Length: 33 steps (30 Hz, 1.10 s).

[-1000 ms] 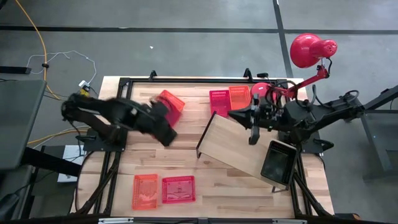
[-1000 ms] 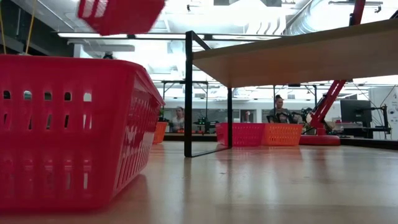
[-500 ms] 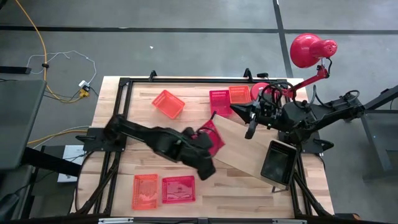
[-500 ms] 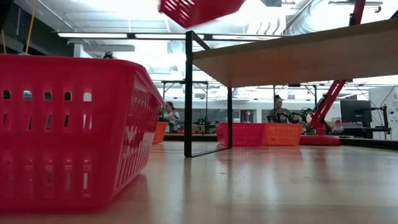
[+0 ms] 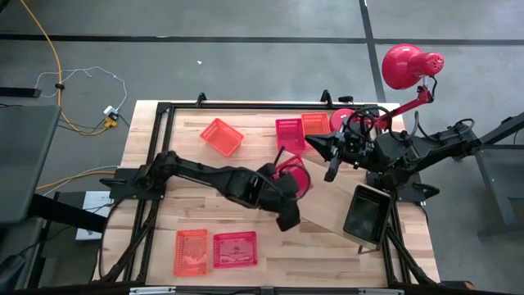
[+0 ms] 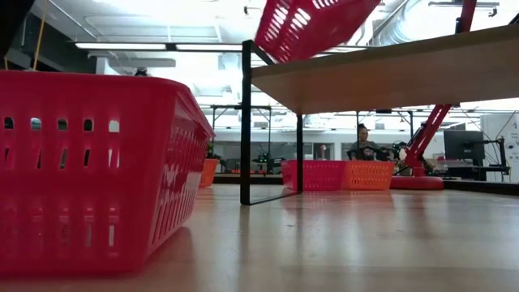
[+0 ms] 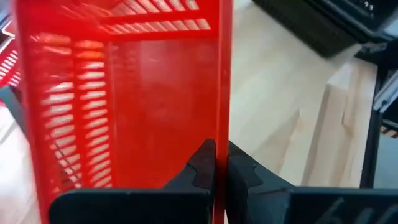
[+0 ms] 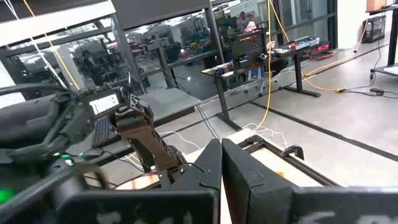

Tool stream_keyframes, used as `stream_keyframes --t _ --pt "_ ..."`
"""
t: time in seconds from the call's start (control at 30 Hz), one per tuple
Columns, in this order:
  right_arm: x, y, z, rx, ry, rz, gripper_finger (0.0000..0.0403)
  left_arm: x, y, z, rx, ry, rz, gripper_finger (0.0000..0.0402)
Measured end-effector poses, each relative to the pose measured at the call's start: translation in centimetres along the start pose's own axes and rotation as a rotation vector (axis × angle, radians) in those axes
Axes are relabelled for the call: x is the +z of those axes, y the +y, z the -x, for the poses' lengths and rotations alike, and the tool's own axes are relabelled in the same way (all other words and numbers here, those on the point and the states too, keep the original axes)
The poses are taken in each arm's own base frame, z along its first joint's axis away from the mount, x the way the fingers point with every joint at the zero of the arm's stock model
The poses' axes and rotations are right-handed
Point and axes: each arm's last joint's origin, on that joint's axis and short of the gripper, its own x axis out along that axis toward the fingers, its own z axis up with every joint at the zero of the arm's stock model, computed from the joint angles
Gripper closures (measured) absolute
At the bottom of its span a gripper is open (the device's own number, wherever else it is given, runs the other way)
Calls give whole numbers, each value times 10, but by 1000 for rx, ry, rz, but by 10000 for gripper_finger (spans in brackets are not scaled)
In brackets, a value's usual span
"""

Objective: Stack baskets on shelf by color
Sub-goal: Put the top left red bin on the shelf

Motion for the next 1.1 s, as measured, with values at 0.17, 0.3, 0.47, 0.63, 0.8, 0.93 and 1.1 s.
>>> stream_keyframes --t 0.17,0.3,0.47,0.63,0.8,0.93,1.1 --pt "0 0 0 -1 3 3 403 6 9 -5 -2 3 4 401" --pt "0 0 0 -1 5 4 403 9 11 -6 -3 4 9 394" --pt "0 0 0 -1 5 4 403 11 13 -8 -26 4 -8 368" --pt "0 0 0 -1 5 4 403 16 15 -10 -62 -4 -4 326" --pt "-1 0 0 -1 6 4 403 20 19 -12 -81 -4 4 279" --pt "0 -1 1 -1 5 4 403 23 29 -6 -138 49 -42 252" --pt "2 -2 3 0 -1 -1 403 27 55 22 21 35 -121 247"
